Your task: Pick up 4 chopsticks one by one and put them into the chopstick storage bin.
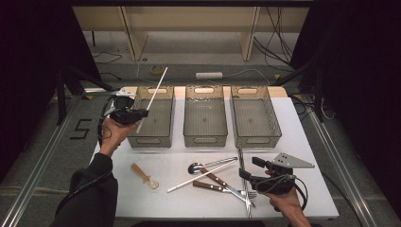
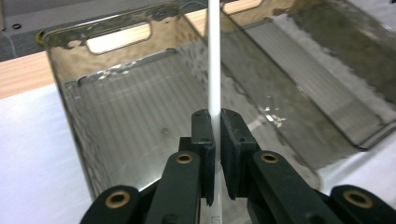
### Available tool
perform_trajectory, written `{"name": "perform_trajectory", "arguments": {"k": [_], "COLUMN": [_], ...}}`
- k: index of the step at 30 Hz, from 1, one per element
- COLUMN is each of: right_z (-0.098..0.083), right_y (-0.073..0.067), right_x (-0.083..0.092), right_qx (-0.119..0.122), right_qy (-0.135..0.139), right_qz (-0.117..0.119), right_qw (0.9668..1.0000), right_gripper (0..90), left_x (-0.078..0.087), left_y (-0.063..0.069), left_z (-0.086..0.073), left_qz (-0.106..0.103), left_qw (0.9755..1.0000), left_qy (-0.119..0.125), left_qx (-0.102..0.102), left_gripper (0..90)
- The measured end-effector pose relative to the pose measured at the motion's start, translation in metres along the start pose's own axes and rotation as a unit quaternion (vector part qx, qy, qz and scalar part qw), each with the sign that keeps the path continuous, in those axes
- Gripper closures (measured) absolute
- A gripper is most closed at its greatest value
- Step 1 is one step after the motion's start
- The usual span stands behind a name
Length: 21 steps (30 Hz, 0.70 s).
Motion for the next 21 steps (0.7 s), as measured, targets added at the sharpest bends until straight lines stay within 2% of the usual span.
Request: {"name": "perform_trajectory", "arguments": {"k": [5,11,17,21], "right_z": [0.000,0.000,0.000,0.000], "right_y": [0.000,0.001,0.000,0.000], "right_x": [0.000,0.000,0.000,0.000], "right_qx": [-0.001,-0.002,-0.001,-0.002], "right_qy": [0.000,0.000,0.000,0.000], "right_qz": [0.000,0.001,0.001,0.001], "right_qw": [1.0000,1.0000,1.0000,1.0000], "right_gripper": [27.8,27.8,27.8,27.8], "left_x": [-0.008,-0.013,-0.022,-0.026], "left_y": [-0.009,-0.013,-0.021,-0.026], "left_z": [0.000,-0.001,-0.005,-0.010], "left_qz": [0.016,0.030,0.043,0.056], "left_qw": [0.9998,0.9995,0.9988,0.9979], "left_qy": [-0.006,-0.011,-0.019,-0.030], "left_qx": [0.007,0.002,0.013,0.013], "left_gripper": [84.1,84.1,84.1,84.1]}}
Point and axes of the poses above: each handheld gripper's, and its own axes: x roughly backward along the jaws, z roughly out of its top, y roughly to its right, the point moved 8 cm from there along -x, roughly forward along the jaws, and after that the axes turned 11 degrees about x, right-handed, at the moved point
